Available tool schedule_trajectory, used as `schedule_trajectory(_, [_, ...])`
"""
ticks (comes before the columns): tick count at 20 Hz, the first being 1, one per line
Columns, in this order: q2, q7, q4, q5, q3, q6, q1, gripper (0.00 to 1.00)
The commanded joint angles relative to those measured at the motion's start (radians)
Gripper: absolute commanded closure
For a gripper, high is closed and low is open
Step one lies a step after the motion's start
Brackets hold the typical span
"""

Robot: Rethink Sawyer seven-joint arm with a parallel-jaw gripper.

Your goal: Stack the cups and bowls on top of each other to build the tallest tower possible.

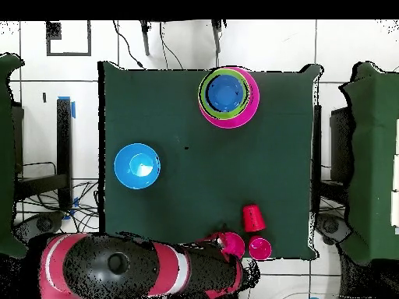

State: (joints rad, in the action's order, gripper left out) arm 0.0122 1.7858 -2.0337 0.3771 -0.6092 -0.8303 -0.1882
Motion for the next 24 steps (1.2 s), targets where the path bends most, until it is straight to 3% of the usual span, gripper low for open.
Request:
schedule_trajectory(1, [-0.287, 0.483, 0.008, 0.808, 0.617, 0.559, 0.666, 0.0])
schedule_trajectory(4, [-0.199, 0.504, 0.072, 0.833, 0.576, 0.481, 0.677, 0.0])
schedule_trajectory(5, [-0.176, 0.536, 0.088, 0.884, 0.586, 0.476, 0.706, 0.0])
schedule_trajectory(7, [-0.188, 0.535, 0.077, 0.923, 0.648, 0.544, 0.777, 0.0])
schedule_trajectory(9, [-0.2, 0.504, 0.065, 0.917, 0.687, 0.58, 0.823, 0.0])
schedule_trajectory(12, [-0.187, 0.464, 0.073, 0.89, 0.692, 0.582, 0.831, 0.0])
schedule_trajectory(17, [-0.183, 0.506, 0.074, 1.028, 0.809, 0.67, 0.912, 0.0])
schedule_trajectory(21, [-0.206, 0.469, 0.036, 1.052, 0.889, 0.758, 0.98, 0.0])
schedule_trajectory(24, [-0.202, 0.466, 0.0, 1.116, 0.977, 0.824, 1.05, 0.0])
